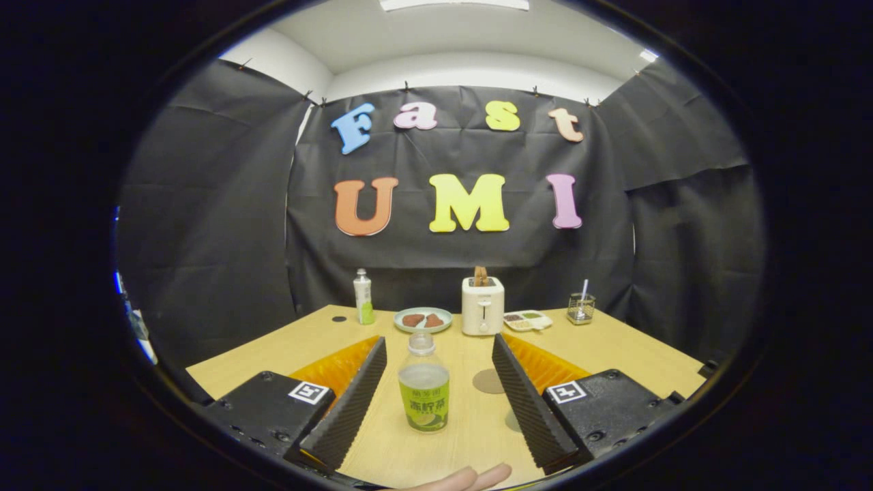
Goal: Take the bottle from table, then pour the juice into the cup, finally place the bottle on the coaster
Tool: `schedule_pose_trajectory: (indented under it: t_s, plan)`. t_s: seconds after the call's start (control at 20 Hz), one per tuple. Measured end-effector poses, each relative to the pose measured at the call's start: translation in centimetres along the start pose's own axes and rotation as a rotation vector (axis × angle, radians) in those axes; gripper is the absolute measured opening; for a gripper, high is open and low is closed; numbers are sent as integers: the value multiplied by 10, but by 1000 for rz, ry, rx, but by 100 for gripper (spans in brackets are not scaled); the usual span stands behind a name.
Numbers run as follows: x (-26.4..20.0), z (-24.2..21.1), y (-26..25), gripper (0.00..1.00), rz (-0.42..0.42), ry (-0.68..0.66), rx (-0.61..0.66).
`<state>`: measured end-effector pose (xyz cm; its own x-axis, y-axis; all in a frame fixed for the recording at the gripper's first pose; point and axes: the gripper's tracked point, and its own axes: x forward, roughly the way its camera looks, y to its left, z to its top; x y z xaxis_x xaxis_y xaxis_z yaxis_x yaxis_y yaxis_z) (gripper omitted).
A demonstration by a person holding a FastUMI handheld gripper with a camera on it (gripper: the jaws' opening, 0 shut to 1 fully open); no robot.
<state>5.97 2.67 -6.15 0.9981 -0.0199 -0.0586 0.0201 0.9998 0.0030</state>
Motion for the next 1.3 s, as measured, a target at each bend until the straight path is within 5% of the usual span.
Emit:
schedule_pose_trajectory:
  t_s: [1.05, 1.3]
  plan:
    - [101, -86, 7, 100, -141, 136, -17]
    - [115, -99, 4, 96, -191, 168, -105]
